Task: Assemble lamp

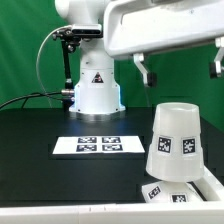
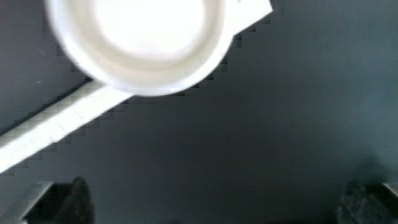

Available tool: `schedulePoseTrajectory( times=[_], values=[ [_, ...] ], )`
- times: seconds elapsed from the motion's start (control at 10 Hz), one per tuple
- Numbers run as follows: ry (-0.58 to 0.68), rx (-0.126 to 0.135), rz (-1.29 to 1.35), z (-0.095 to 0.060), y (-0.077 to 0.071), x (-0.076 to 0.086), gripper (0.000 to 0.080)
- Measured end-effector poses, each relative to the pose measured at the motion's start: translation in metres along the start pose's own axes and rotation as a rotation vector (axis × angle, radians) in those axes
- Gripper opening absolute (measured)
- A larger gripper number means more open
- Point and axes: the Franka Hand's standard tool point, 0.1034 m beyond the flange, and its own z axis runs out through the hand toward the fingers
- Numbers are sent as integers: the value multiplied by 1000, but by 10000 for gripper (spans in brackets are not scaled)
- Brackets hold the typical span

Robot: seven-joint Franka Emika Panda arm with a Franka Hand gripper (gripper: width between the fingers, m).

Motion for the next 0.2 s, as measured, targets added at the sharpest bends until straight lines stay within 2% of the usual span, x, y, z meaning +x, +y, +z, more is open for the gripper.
schedulePoseTrajectory(
  times=[0.2],
  values=[
    [-1, -6, -4, 6, -1, -2, 698]
  ],
)
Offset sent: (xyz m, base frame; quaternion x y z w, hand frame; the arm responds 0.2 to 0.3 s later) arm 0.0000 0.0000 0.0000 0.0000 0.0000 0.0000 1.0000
